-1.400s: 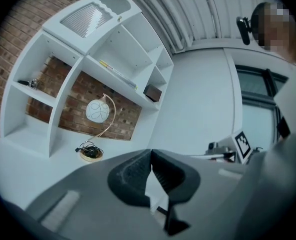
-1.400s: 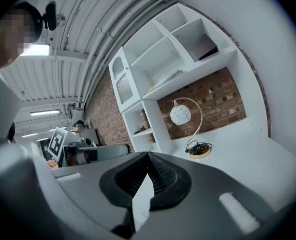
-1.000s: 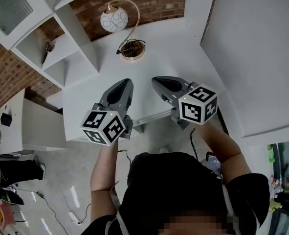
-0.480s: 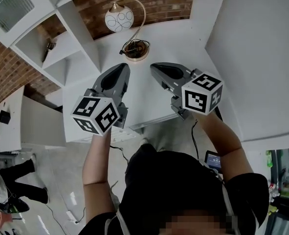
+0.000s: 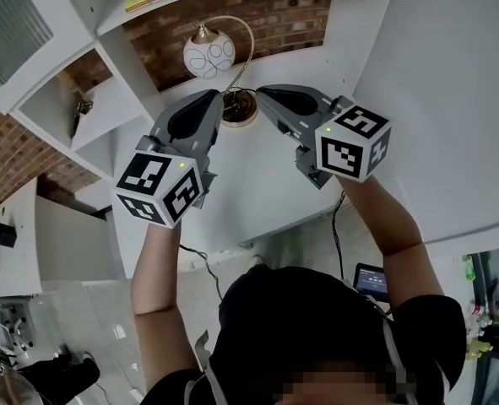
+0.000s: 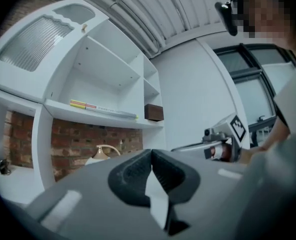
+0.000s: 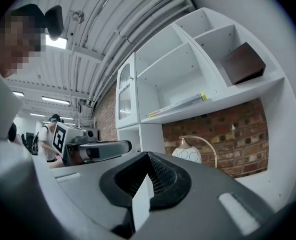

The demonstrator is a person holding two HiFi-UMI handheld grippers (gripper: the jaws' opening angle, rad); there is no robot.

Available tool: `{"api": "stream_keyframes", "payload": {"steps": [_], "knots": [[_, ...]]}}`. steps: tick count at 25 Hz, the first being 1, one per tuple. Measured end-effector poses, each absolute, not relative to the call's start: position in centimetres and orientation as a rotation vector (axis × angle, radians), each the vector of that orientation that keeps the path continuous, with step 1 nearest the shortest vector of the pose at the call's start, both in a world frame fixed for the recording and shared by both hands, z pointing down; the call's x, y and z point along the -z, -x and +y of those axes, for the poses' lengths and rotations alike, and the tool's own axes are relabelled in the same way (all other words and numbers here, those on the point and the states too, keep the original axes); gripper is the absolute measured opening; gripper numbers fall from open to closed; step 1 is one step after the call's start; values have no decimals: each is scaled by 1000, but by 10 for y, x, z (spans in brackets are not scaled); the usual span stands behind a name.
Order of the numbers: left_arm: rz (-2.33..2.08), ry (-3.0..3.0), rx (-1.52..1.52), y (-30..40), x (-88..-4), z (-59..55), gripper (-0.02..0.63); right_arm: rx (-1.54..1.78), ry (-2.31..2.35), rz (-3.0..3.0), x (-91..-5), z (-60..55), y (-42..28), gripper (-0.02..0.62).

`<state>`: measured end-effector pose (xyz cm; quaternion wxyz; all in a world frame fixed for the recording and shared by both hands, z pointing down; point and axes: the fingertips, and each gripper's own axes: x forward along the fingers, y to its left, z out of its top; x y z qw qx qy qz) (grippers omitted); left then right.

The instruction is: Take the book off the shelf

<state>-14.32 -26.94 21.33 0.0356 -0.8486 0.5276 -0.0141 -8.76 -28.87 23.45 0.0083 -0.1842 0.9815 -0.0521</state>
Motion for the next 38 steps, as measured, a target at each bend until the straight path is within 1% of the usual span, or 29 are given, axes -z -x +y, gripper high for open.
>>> {"api": "stream_keyframes", "payload": {"steps": [6,10,16,20,24,32,38], "knots": [[1554,2571,121,174,-204,-284,6,64,649,3010,-209,-307,110,-2],[1511,2552,111,191,-192,-296,6,-38,737,2988,-186,-325,118,-2],[1479,2399,217,217,-178,-315,6,-407,842,3032,-160,-341,136,-1],[1420,2251,300,218,-157,-325,6,-648,884,3035,-147,-355,142,0],[1371,2231,352,214,-139,-341,6,-833,888,3006,-126,-372,146,2],[1330,1960,584,202,-116,-362,6,-1025,830,3037,-108,-393,151,17],[1331,1779,683,204,-98,-375,6,-1202,802,3015,-103,-406,154,31]]}}
